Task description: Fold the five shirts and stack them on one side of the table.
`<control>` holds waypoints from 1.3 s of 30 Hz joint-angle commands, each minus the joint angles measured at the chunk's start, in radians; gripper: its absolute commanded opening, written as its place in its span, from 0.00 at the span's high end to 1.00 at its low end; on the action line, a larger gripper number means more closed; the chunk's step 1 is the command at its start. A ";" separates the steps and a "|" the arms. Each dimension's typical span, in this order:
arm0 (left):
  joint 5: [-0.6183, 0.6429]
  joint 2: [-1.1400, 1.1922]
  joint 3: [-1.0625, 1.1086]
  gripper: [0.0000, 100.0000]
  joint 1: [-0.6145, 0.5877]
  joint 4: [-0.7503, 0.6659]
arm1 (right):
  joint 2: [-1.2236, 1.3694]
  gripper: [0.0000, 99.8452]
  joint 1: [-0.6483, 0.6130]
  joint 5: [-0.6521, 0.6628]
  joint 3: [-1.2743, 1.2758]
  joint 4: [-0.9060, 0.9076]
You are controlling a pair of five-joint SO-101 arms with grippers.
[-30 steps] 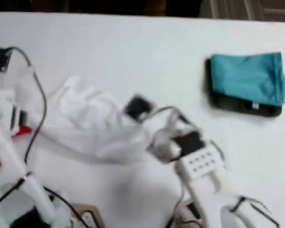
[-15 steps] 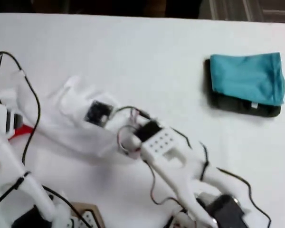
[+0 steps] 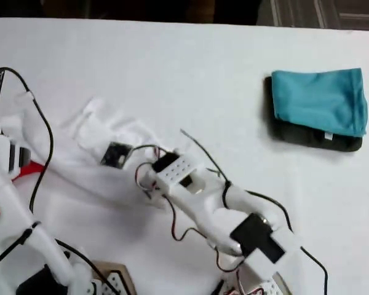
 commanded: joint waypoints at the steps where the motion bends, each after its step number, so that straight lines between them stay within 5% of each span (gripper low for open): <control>1: -0.008 -0.014 -0.004 0.76 -0.009 -0.014 | 0.053 0.80 0.111 0.000 -0.077 -0.012; 4: -0.008 -0.014 -0.004 0.76 -0.009 -0.014 | 0.084 0.99 0.223 -0.008 -0.137 -0.013; 6: -0.008 -0.014 -0.002 0.76 -0.009 -0.014 | 0.087 0.93 0.298 -0.008 -0.170 -0.010; 15: -0.008 -0.012 -0.002 0.76 -0.005 -0.017 | -0.028 0.98 0.602 -0.002 -0.457 0.139; 21: -0.003 -0.011 0.012 0.76 0.009 -0.018 | -0.039 0.98 0.691 -0.008 -0.617 0.142; 25: -0.002 -0.011 0.134 0.76 0.098 -0.048 | -0.030 0.85 0.690 -0.008 -0.644 0.142; 31: 0.118 -0.011 0.358 0.76 0.213 -0.308 | -0.096 0.57 0.696 -0.008 -0.644 0.185; 39: 0.199 0.118 0.418 0.76 0.250 -0.486 | -0.317 0.56 0.654 -0.006 -0.637 0.371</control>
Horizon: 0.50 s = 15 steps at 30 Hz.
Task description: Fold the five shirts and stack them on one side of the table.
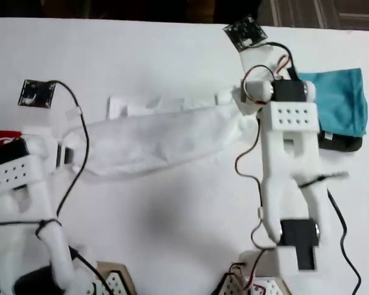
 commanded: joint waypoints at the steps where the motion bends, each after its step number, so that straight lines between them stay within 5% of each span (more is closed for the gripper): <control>1: 0.015 0.109 -0.038 0.76 0.005 -0.034 | -0.131 0.56 -0.061 -0.002 -0.041 0.120; 8: 0.011 0.428 -0.245 0.76 -0.103 -0.040 | -0.142 0.56 -0.338 -0.006 0.048 0.177; 15: -0.094 0.796 -0.535 0.76 -0.319 -0.034 | -0.142 0.56 -0.398 -0.008 0.141 0.117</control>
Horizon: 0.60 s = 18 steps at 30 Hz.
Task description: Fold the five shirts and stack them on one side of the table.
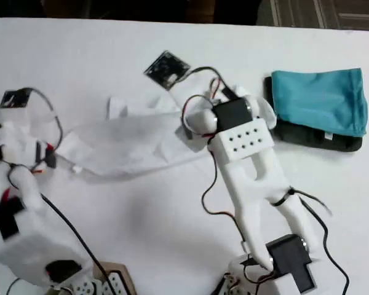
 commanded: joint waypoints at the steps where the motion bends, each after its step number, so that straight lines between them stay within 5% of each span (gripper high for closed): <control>1: -0.017 0.135 -0.211 0.76 -0.138 0.000 | -0.050 0.56 -0.008 -0.008 0.029 -0.039; 8: -0.012 0.307 -0.598 0.76 -0.292 0.183 | -0.050 0.56 -0.012 -0.008 0.147 -0.102; 18: 0.038 0.318 -0.842 0.76 -0.110 0.535 | -0.050 0.56 -0.012 -0.003 0.173 -0.130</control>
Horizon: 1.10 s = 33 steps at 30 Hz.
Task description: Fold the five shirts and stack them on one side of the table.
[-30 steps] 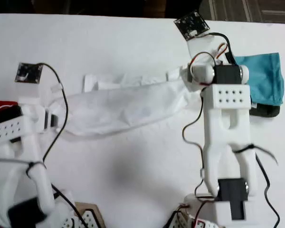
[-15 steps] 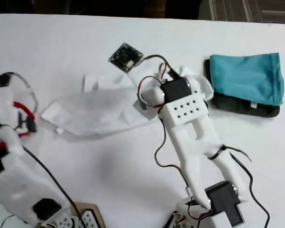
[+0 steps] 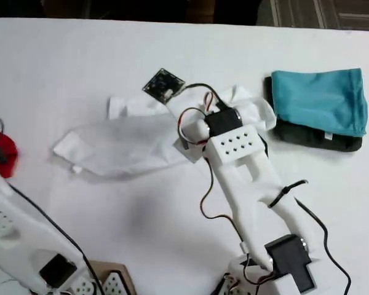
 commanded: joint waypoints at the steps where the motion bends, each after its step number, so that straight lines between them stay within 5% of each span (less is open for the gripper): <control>1: 0.034 -0.020 -0.093 0.76 0.083 0.084 | -0.050 0.56 -0.002 -0.003 -0.003 -0.015; 8: 0.051 -0.011 -0.170 0.76 0.267 0.245 | -0.050 0.56 -0.001 -0.003 -0.003 -0.015; 15: 0.087 -0.009 -0.068 0.76 0.420 0.206 | -0.050 0.56 -0.001 -0.003 -0.003 -0.015; 23: 0.117 -0.009 0.077 0.76 0.433 0.064 | -0.050 0.56 0.001 -0.006 -0.003 -0.012; 33: 0.347 -0.009 0.116 0.76 0.397 0.058 | -0.050 0.56 0.001 -0.006 -0.003 -0.013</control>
